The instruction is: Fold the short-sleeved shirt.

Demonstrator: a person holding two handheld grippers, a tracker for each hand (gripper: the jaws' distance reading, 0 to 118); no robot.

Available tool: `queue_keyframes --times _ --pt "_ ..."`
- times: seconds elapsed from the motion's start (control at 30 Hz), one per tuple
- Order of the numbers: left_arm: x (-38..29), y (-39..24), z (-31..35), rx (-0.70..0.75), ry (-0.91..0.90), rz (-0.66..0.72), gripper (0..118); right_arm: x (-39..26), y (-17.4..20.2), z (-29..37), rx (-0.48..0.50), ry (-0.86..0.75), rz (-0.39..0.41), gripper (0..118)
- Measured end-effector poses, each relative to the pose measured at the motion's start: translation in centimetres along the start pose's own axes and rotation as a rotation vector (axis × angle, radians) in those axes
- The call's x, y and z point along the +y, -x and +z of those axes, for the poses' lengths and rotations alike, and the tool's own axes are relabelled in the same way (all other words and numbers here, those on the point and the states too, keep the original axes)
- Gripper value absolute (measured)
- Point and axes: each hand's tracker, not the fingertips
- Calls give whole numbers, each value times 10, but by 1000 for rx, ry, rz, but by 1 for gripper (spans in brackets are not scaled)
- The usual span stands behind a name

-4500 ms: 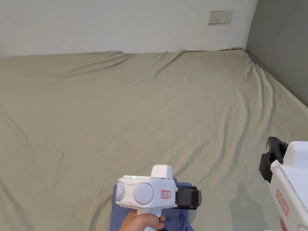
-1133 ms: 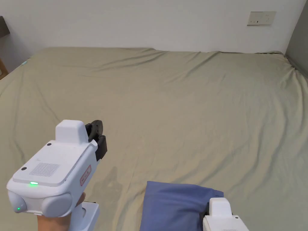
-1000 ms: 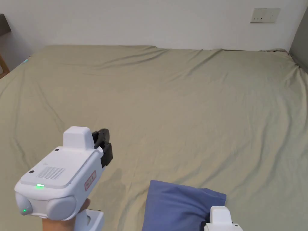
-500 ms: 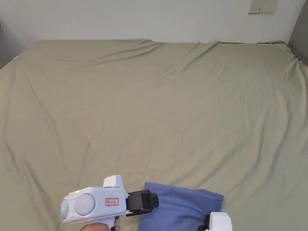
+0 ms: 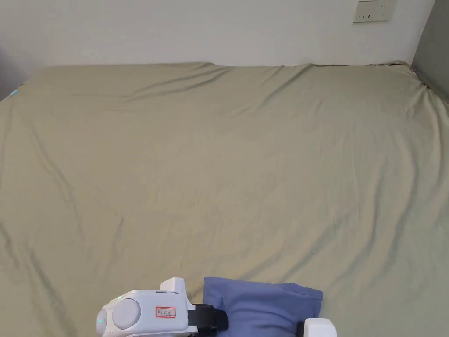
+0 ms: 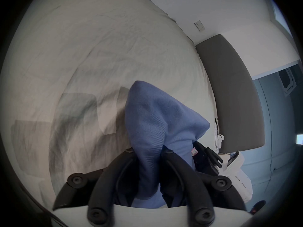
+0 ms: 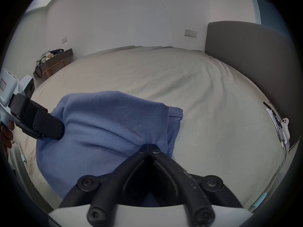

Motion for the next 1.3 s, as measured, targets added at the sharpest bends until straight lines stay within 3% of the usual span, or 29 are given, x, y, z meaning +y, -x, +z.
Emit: queue_keyframes --times 0.13,0.23,0.37,0.57,0.83,1.03,1.07,1.13,1.2,1.23,1.27,1.3 --pt "1 -8 11 16 -27 -53 18 21 -6 17 22 -44 -50 2" --pt "15 -7 33 0 -31 -83 18 45 -7 38 5 -122 -29 2" --pt "45 18 75 140 -72 -201 18 74 -3 55 3 -188 -3 2" --pt "101 117 155 386 -95 -201 17 106 20 63 4 -246 37 2" --pt "137 228 257 686 -162 -80 17 141 63 45 33 -280 76 3" --pt "143 262 294 766 -215 -24 19 162 84 34 59 -299 101 3" --pt "143 264 295 763 -216 -23 26 164 85 34 64 -302 105 3" --pt "142 258 293 778 -234 -21 55 167 86 35 76 -309 106 3" --pt "140 249 293 785 -253 -26 73 169 86 39 73 -317 114 3" --pt "142 246 293 781 -276 -21 102 170 85 42 72 -326 114 3" --pt "140 237 295 779 -302 -16 115 171 83 46 74 -332 111 3" --pt "139 227 298 767 -339 -25 117 171 81 50 74 -340 107 3"
